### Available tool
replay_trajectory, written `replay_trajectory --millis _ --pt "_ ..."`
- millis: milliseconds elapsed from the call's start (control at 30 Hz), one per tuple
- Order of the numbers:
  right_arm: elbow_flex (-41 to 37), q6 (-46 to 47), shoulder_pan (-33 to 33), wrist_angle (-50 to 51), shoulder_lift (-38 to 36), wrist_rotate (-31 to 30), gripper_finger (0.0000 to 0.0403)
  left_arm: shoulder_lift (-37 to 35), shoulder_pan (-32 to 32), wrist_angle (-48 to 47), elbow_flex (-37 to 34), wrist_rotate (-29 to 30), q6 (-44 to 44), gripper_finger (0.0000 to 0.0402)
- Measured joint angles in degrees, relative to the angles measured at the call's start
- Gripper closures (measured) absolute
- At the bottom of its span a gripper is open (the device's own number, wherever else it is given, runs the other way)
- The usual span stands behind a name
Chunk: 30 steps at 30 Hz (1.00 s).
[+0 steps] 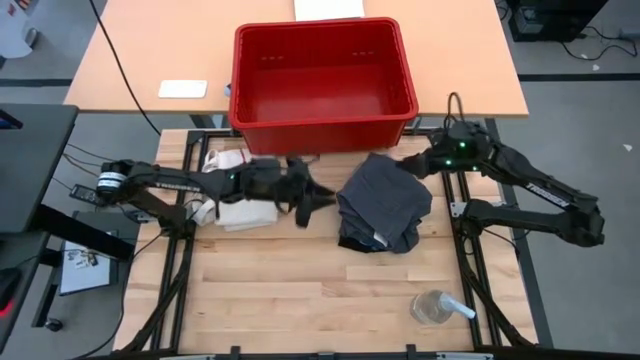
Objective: Fold laundry
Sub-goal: Put the gray shorts into the red laundry bin
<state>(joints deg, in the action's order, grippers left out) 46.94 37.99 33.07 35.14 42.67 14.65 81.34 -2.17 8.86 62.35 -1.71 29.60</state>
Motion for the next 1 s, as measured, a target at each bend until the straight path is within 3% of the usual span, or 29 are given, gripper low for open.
replay_trajectory --millis 133,300,433,667,867,1000 --pt "0.00 -10.20 2.02 6.16 2.45 -0.74 0.0115 0.68 -3.71 -0.05 0.00 0.79 5.50 0.0258" --pt "0.00 -16.27 6.01 11.78 5.05 -2.46 0.0095 1.35 -5.76 -0.93 0.00 0.77 4.93 0.0258" --pt "0.02 -20.53 9.97 15.01 6.04 4.19 0.0064 1.81 -6.88 0.25 0.02 2.12 8.53 0.0258" --pt "-0.04 -25.26 17.85 15.04 9.31 8.76 0.0008 2.49 -7.02 0.76 0.07 -1.30 10.02 0.0258" --pt "-1.49 -29.42 22.38 14.77 14.75 11.35 0.0009 3.57 -4.99 0.66 0.07 -2.61 11.81 0.0258" --pt "-3.87 -29.84 22.72 11.47 16.83 17.41 0.0008 4.11 -3.86 0.47 0.07 -2.81 13.11 0.0258"
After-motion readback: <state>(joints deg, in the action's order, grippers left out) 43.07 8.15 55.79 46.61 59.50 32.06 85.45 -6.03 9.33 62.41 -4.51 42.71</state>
